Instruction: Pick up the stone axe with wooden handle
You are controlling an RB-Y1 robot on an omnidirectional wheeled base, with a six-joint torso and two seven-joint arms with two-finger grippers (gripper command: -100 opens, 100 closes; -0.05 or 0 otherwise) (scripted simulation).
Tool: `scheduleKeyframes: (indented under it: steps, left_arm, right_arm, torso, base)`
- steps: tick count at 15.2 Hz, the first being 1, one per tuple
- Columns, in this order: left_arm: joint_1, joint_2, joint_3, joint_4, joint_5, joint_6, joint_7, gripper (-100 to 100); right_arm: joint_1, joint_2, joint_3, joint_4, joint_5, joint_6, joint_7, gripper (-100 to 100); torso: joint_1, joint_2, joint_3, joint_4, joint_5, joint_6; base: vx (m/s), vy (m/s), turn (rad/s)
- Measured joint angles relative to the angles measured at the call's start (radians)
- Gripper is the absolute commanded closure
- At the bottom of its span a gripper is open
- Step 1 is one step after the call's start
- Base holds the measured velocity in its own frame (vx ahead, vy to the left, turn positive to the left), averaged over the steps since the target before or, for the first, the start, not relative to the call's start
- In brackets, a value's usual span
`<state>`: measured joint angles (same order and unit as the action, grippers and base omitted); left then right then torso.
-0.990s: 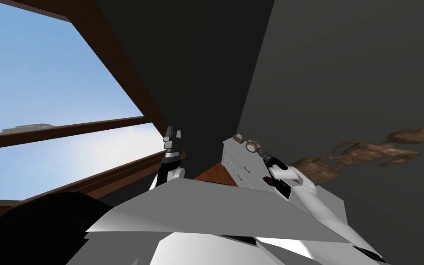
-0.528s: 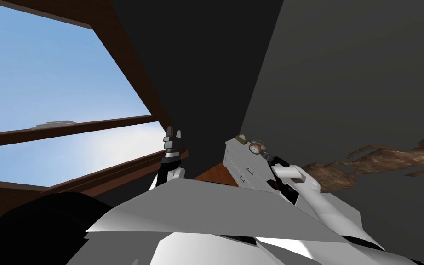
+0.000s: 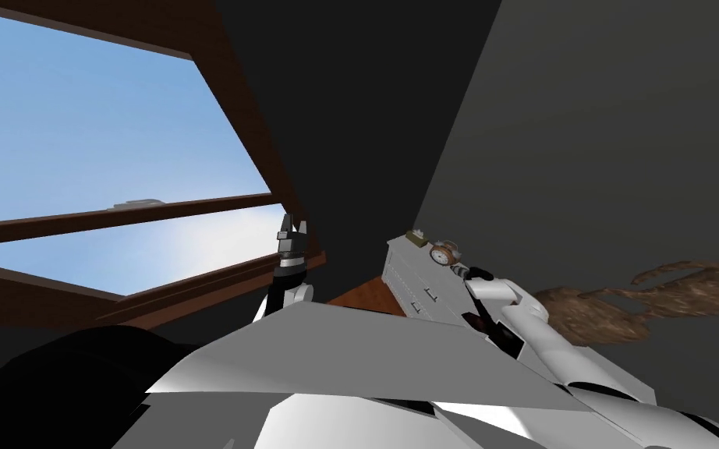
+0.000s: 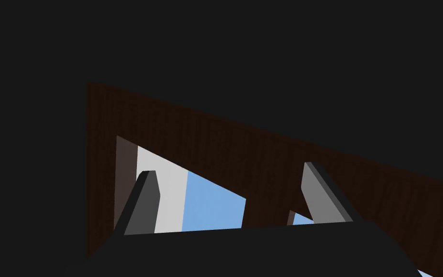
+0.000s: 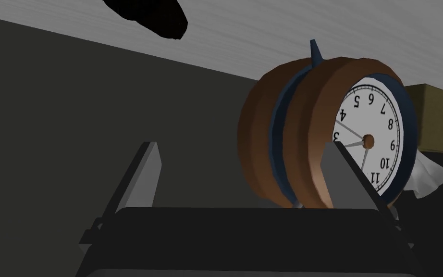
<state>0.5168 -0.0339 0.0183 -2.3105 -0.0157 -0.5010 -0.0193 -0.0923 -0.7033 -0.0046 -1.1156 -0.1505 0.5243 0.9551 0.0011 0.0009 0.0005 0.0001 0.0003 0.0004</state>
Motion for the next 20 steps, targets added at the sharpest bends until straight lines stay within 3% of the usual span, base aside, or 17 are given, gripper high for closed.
scheduleKeyframes:
  steps: [5, 9, 11, 16, 20]
  left_arm:
    - [0.000, 0.000, 0.000, 0.000, 0.000, 0.000, 0.000, 0]
    - [0.000, 0.000, 0.000, 0.000, 0.000, 0.000, 0.000, 0]
    - [0.000, 0.000, 0.000, 0.000, 0.000, 0.000, 0.000, 0]
    - [0.000, 0.000, 0.000, 0.000, 0.000, 0.000, 0.000, 0]
    - [0.000, 0.000, 0.000, 0.000, 0.000, 0.000, 0.000, 0]
  right_arm:
    - [-0.060, -0.038, 0.008, 0.129, -0.028, 0.077, 0.077, -100]
    - [-0.071, -0.053, 0.006, 0.159, -0.024, 0.163, 0.113, -100]
    - [-0.078, -0.057, 0.007, 0.187, -0.032, 0.163, 0.123, -100]
    - [-0.117, -0.084, 0.011, 0.267, -0.053, 0.234, 0.187, -100]
    - [-0.166, -0.101, 0.018, 0.377, -0.068, 0.284, 0.246, -100]
  torso:
    - [0.000, 0.000, 0.000, 0.000, 0.000, -0.001]
    - [0.000, 0.000, 0.000, 0.000, 0.000, 0.000]
    - [-0.001, 0.000, 0.000, 0.000, 0.000, 0.000]
    - [0.000, 0.000, 0.000, 0.000, 0.000, 0.000]
    - [0.000, 0.000, 0.000, 0.000, 0.000, -0.001]
  base:
    - [-0.003, 0.017, 0.129]
    - [0.000, 0.011, 0.085]
    - [-0.001, 0.007, 0.065]
    - [0.000, 0.010, 0.113]
    - [-0.001, 0.009, 0.148]
